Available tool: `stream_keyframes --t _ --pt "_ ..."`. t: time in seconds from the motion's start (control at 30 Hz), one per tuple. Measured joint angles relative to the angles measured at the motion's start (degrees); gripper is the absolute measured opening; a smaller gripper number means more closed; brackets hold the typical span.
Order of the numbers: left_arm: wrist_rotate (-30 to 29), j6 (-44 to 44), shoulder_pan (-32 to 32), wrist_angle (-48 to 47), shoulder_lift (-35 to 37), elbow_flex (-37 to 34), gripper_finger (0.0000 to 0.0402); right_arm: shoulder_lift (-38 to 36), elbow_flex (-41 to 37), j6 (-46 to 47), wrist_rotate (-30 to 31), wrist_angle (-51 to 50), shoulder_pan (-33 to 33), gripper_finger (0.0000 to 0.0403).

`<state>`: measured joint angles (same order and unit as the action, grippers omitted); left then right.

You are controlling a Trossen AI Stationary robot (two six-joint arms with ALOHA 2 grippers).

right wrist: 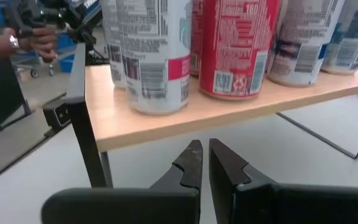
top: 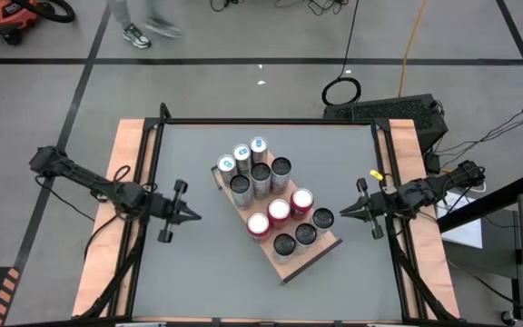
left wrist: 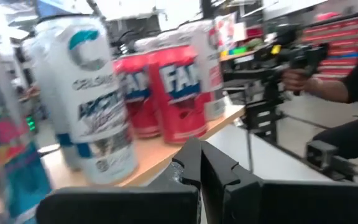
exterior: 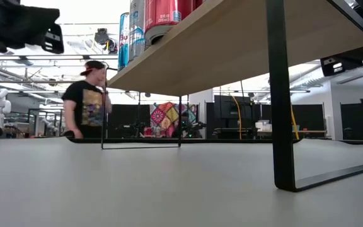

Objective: Place canned beverage on shelf
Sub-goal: Return to Home Position

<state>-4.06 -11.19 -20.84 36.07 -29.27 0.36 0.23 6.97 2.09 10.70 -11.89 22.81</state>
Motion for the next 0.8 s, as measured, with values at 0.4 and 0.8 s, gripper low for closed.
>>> stream_keyframes --t 0.4,0.8 --pt "2.5 0.6 0.7 -4.8 0.4 0.0 0.0000 0.0 -0.1 1.5 1.4 0.7 0.0 0.0000" --pt "2.0 2.9 0.7 -6.5 0.4 0.0 0.0000 0.0 -3.8 -3.3 0.6 10.9 -0.1 0.0000"
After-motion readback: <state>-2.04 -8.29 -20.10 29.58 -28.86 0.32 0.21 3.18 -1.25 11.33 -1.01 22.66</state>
